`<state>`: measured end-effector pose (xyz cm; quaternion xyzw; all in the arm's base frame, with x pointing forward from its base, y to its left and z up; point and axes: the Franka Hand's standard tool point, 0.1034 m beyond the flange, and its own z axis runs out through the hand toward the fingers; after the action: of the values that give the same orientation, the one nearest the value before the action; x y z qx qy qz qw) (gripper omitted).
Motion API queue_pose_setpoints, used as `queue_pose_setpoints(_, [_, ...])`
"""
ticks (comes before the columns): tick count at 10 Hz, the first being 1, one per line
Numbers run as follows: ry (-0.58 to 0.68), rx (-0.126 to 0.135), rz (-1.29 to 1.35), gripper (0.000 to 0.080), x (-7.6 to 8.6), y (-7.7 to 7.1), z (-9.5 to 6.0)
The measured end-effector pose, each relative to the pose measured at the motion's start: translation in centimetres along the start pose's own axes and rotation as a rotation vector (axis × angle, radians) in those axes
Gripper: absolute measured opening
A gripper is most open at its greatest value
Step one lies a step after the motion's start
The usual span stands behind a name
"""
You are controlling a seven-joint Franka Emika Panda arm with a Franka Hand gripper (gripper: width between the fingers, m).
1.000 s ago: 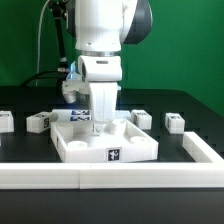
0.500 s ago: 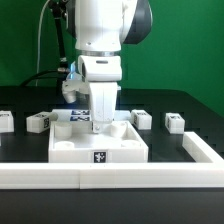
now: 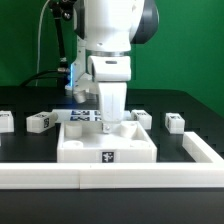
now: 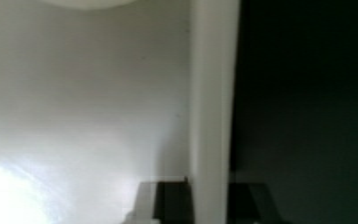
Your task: Assemble one leg
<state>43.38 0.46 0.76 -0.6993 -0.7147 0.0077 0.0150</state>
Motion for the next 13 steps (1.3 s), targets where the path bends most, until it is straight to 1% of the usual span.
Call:
queue_pose_setpoints(2, [0.012, -0.003, 0.033, 0.0058, 2.5, 0.3, 0.0])
queue_pose_setpoints(4, [0.017, -0.007, 0.021, 0.0058, 4.5, 1.6, 0.0])
queue_pose_setpoints(8, [0.028, -0.017, 0.016, 0.0058, 7.0, 4.1, -0.1])
queue_pose_setpoints(9, [0.030, -0.022, 0.011, 0.0058, 7.3, 4.5, -0.1])
queue_pose_setpoints(10, [0.030, -0.024, -0.002, 0.0058, 7.1, 4.6, -0.1])
queue_pose_setpoints(11, [0.030, -0.023, 0.002, 0.0125, 7.1, 4.6, -0.1])
queue_pose_setpoints(12, [0.030, -0.023, 0.002, 0.0125, 7.1, 4.6, 0.0])
queue_pose_setpoints(13, [0.030, -0.023, 0.003, 0.0261, 7.1, 4.6, 0.0])
